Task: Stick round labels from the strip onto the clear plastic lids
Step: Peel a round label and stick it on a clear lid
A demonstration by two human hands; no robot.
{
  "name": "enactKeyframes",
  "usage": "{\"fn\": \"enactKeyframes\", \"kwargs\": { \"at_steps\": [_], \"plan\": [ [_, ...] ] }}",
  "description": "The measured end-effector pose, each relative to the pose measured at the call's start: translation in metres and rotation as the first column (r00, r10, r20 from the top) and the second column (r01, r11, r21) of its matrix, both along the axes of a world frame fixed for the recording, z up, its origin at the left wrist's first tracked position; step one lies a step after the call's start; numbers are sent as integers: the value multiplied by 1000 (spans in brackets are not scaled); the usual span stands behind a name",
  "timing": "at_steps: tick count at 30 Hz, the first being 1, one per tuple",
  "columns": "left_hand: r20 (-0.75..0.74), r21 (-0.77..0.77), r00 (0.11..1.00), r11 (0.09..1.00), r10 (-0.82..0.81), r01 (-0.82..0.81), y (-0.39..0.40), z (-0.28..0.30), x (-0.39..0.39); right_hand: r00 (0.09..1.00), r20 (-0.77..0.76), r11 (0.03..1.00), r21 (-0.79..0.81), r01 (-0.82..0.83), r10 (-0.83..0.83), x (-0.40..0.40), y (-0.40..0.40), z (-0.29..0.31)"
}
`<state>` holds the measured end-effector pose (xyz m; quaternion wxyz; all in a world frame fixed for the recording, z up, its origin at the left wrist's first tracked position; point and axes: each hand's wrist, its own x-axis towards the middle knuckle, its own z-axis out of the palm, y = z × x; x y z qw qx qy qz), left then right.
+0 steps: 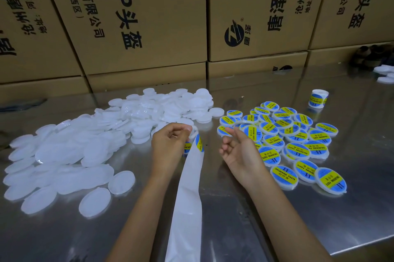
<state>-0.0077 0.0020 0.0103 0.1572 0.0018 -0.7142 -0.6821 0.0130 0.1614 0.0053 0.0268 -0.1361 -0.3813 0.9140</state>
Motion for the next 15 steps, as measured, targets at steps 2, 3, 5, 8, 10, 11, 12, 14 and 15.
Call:
{"fn": "enactKeyframes", "kwargs": {
  "at_steps": [2, 3, 5, 8, 10, 11, 12, 14, 15],
  "plan": [
    [-8, -10, 1000, 1000, 10, -10, -1, -2, -2, 999, -23, 996, 88, -25, 27, 0, -3, 0],
    [-17, -20, 1000, 1000, 14, -14, -2, -2, -2, 999, -32, 988, 149, -30, 35, -1, -5, -1],
    [-38, -57, 999, 998, 31, -33, -4, -2, -2, 998, -47, 944, 329, -18, 35, -1, -10, -4],
    [-22, -146, 996, 985, 88, -90, -9, -3, -3, 993, -103, 752, 658, 19, 65, 1, -22, -12],
    [-3, -229, 992, 966, 123, -121, -14, -3, -5, 975, -173, 598, 800, 56, 139, 4, -30, -19],
    [1, -279, 991, 952, 135, -129, -16, -3, -5, 964, -203, 530, 844, 82, 174, 5, -33, -22],
    [9, -327, 990, 936, 142, -132, -17, -3, -6, 955, -223, 476, 873, 106, 196, 5, -34, -25],
    [36, -390, 987, 912, 156, -130, -16, -4, -4, 948, -240, 428, 894, 132, 208, 5, -34, -27],
    [50, -405, 985, 905, 162, -128, -15, -3, -2, 949, -244, 436, 889, 137, 201, 3, -33, -27]
  ]
}}
